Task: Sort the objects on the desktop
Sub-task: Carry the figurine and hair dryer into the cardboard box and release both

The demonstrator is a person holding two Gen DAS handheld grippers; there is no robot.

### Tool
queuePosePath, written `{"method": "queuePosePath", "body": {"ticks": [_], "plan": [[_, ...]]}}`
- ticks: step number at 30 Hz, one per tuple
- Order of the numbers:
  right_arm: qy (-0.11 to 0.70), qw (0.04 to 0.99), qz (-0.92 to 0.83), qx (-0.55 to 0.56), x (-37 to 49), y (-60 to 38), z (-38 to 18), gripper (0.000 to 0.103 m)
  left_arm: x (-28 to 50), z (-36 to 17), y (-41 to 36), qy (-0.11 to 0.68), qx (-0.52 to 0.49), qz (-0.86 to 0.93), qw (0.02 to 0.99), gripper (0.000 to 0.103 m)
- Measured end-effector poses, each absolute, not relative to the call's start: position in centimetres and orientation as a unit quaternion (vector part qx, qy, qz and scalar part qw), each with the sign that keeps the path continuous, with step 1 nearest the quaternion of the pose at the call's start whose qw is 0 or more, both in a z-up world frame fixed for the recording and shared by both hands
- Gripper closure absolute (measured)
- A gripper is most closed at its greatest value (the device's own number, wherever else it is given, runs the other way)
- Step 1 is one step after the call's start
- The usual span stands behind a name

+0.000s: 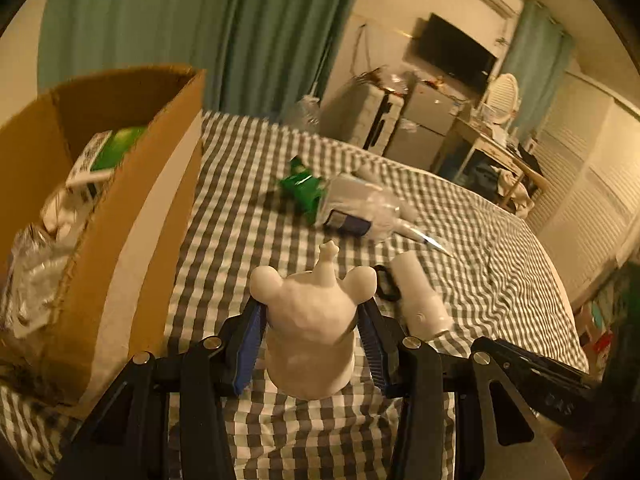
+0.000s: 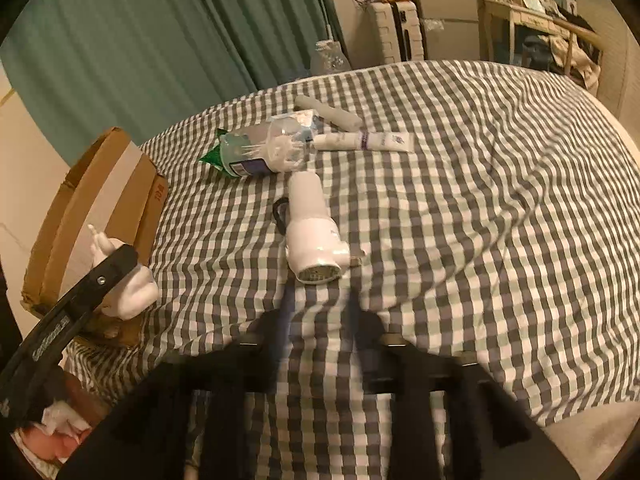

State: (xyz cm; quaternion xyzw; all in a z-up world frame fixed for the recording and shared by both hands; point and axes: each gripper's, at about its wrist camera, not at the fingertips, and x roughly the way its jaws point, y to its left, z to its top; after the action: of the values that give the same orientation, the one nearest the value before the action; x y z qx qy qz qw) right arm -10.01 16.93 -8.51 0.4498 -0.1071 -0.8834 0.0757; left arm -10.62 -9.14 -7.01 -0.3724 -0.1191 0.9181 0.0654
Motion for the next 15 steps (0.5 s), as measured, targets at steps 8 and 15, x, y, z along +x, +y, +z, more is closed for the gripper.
{"method": "queuePosePath", "body": {"ticks": [8, 15], "plan": [[-0.094, 0.076, -0.898, 0.422, -12.8, 16.7, -9.3, 0.036, -11.1, -8.4, -9.1, -0.122, -0.381, 0.914, 0.061, 0.057], [-0.084, 0.073, -0.893, 0.437, -16.4, 16.0, -11.6, 0.035, -12.0, -10.1, -9.0, -0.113, -0.421, 0.899, 0.042, 0.057]]}}
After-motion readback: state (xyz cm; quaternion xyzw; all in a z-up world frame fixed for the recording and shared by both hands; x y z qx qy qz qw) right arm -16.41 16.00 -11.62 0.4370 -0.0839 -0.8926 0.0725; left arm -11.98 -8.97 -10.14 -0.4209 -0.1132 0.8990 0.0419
